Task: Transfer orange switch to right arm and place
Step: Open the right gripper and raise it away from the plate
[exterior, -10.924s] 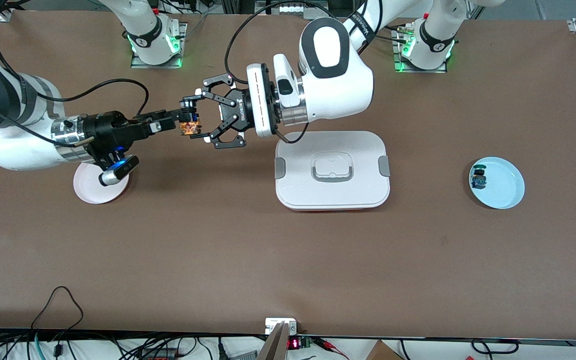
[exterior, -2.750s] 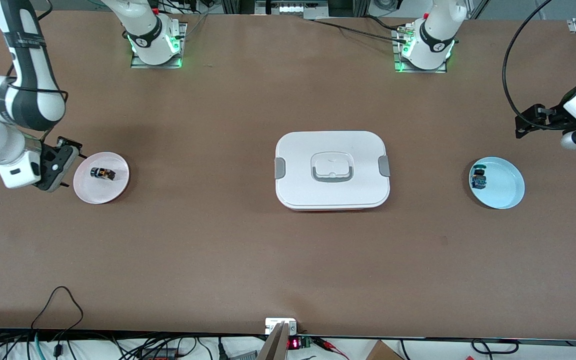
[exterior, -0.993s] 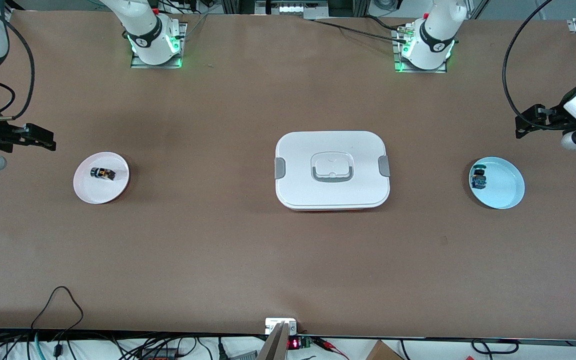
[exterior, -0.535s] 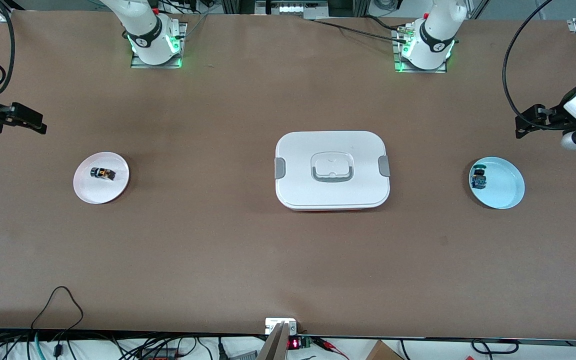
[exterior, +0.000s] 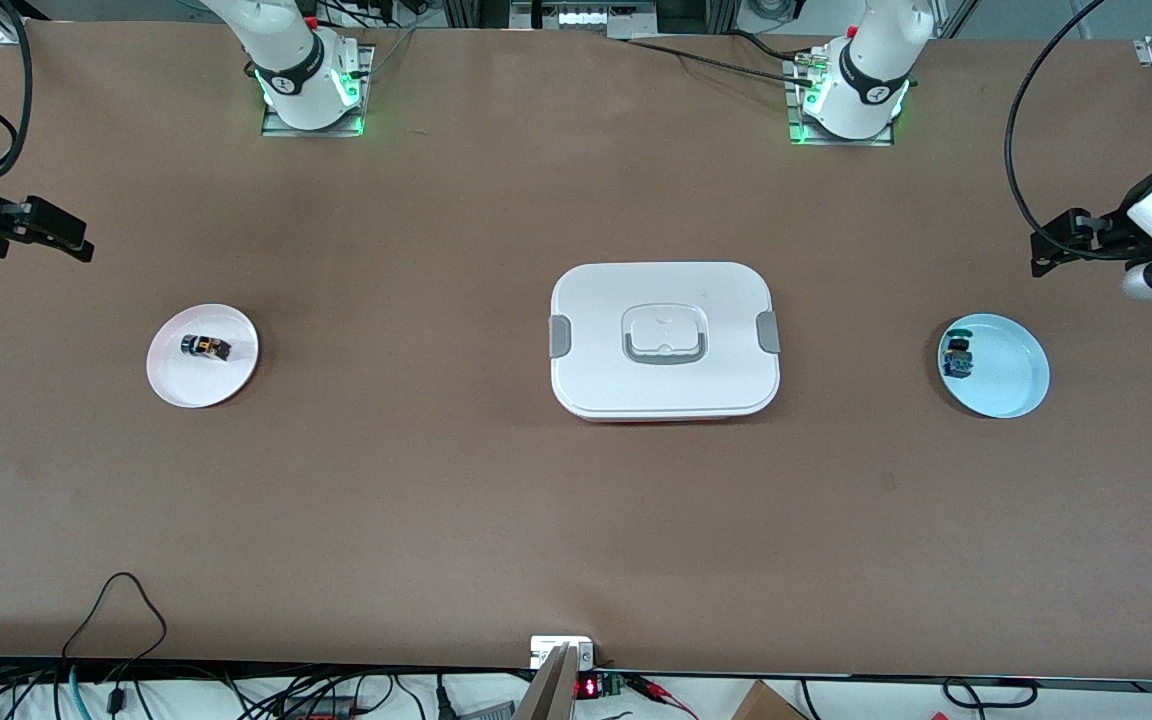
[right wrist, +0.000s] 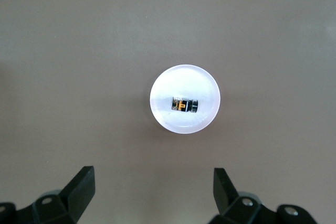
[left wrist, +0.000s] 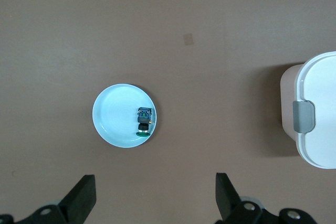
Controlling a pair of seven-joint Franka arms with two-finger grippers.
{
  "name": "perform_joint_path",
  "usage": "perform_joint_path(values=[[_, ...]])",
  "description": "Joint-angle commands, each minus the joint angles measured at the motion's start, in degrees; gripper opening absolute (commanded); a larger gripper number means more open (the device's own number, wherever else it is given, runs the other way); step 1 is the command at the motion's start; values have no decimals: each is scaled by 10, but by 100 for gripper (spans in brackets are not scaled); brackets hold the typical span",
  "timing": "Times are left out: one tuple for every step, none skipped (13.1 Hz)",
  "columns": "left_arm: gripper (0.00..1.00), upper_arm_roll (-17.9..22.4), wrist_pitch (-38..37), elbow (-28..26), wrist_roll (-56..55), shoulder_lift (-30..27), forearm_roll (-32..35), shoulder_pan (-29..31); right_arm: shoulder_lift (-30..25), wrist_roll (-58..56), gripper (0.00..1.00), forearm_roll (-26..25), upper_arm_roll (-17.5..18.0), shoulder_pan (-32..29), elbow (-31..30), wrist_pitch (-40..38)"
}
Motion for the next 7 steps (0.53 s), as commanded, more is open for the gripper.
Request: perform_joint_path(values=[[100, -2, -7, 14, -3, 6, 7, 5, -9, 10, 100, 7, 3, -1, 0, -12], [100, -2, -7, 14, -3, 6, 6, 5, -9, 7, 100, 7, 4, -1, 1, -19], [100, -2, -7, 14, -3, 6, 6, 5, -8, 3, 100, 4, 5, 0, 3, -19], [100, -2, -7, 14, -3, 6, 6, 5, -4, 1, 100, 4, 6, 0, 12, -20], [100, -2, -7, 14, -2, 6, 6, 5, -3, 5, 100, 6, 7, 1, 19, -19], [100, -2, -7, 14, -2, 6, 6, 5, -1, 6, 100, 7, 7, 0, 25, -19], [100, -2, -7, 14, -3, 6, 6, 5, -1, 3, 100, 8, 6, 0, 28, -20]])
